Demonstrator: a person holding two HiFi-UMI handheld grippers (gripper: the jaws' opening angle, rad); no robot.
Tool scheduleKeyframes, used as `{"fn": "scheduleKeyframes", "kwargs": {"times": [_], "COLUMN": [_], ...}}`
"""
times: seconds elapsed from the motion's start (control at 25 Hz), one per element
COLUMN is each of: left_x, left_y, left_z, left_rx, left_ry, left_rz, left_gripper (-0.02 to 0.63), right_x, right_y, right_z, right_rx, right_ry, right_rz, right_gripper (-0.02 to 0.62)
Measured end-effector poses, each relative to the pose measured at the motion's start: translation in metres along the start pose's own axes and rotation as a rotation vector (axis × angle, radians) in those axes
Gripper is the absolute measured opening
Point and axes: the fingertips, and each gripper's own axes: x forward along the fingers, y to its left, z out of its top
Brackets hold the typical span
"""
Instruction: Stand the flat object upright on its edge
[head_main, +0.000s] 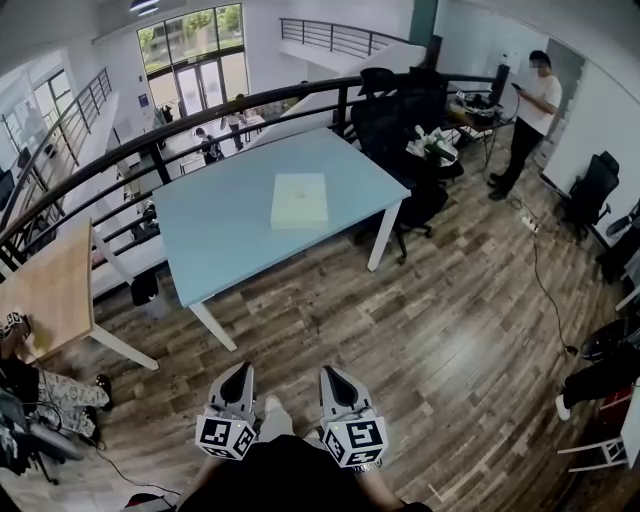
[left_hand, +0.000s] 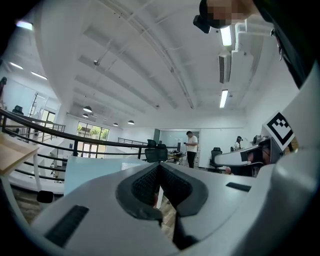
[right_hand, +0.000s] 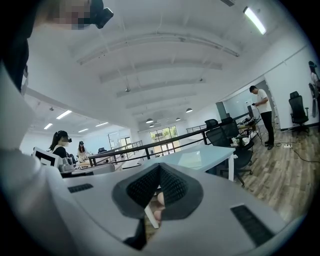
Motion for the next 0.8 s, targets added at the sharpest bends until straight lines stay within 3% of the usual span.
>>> {"fn": "scheduleKeyframes", "kwargs": {"times": [0.2, 0.8], "left_x": [0.002, 0.013], "left_y": [-0.005, -0.001], "left_z": [-0.002, -0.009], "left_rx": [0.002, -0.021], "left_ry": [0.001, -0.004], "left_rz": [0.005, 0.022], "left_gripper": [0.003, 0.003], "right_x": [-0.004, 0.005], "right_y": [-0.008, -0.012], "right_z": [0.002, 0.008], "right_rx": [0.047, 0.033], "right_ry": [-0.022, -0.019], "right_rz": [0.014, 0.043], "right_gripper": [0.008, 0.008]}}
